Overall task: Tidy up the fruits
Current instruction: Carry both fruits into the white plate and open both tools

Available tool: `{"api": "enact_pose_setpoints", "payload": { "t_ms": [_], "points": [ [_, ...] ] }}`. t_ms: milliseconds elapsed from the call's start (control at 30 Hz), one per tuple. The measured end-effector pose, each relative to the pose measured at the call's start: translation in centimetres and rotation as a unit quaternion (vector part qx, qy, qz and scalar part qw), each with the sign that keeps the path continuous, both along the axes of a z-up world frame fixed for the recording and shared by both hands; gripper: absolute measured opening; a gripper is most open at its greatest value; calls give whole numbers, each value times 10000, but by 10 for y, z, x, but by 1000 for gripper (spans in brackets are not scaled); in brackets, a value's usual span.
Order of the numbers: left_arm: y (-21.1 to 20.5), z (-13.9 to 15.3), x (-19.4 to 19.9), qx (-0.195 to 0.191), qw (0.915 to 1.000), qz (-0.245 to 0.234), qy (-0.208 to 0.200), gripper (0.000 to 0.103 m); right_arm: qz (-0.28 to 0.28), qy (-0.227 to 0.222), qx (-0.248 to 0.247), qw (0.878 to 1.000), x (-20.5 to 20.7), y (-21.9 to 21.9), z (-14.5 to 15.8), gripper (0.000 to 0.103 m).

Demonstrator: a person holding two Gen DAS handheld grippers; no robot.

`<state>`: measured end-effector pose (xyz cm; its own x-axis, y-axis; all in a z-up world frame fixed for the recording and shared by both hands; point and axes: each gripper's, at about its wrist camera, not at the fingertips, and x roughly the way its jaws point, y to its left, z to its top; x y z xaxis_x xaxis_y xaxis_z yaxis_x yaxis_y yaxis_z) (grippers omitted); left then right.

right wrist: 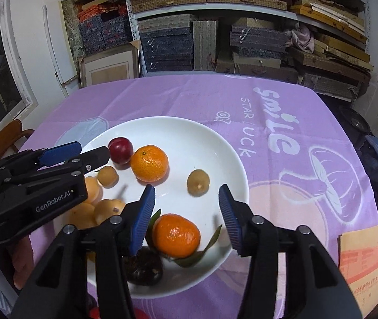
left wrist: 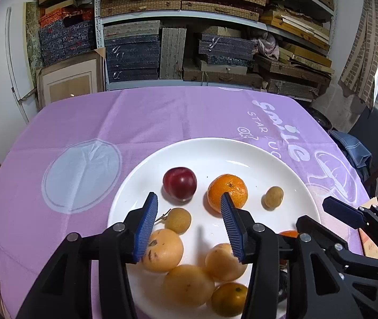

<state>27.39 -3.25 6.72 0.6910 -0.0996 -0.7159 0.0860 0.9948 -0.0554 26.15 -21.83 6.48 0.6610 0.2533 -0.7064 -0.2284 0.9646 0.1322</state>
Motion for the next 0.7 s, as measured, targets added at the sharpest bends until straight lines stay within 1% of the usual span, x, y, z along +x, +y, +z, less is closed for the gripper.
{"api": "enact_pose_setpoints", "payload": {
  "t_ms": [33,67,100,167,233,333,367,467,500,533,633,700],
  "points": [
    [6,5,-9,-42,10000,26,-43,57,4,-70,42,10000,-10,-4,5,53],
    [11,8,-18,-46,9999,58,-91,61,-9,-145,90,9999,-21,-7,10,63],
    [16,12,-29,-50,9998,80,-154,63,-35,-244,140,9996,-34,-11,15,74],
    [24,14,-57,71,9996,96,-274,67,-170,-532,209,9982,-64,-23,25,87],
    [31,12,-88,198,9991,108,-353,68,-285,-747,336,9962,-95,-34,30,88],
    [37,1,-130,282,9991,90,-307,69,-446,-820,677,9933,-136,-51,23,90],
    [37,-4,-143,350,9990,55,-271,69,-515,-831,721,9926,-146,-55,19,90],
    [28,-20,-183,647,9975,-49,-297,70,-647,-881,627,9920,-174,-60,7,92],
    [24,-24,-196,729,9967,-89,-333,71,-694,-895,598,9918,-182,-61,3,95],
    [21,-28,-204,775,9963,-101,-364,74,-734,-886,618,9914,-189,-62,-2,95],
    [20,-38,-220,778,9958,26,-476,76,-776,-766,788,9909,-199,-71,-11,95],
    [25,-43,-220,561,9977,86,-371,76,-809,-767,843,9902,-202,-75,-13,95]
  ]
}}
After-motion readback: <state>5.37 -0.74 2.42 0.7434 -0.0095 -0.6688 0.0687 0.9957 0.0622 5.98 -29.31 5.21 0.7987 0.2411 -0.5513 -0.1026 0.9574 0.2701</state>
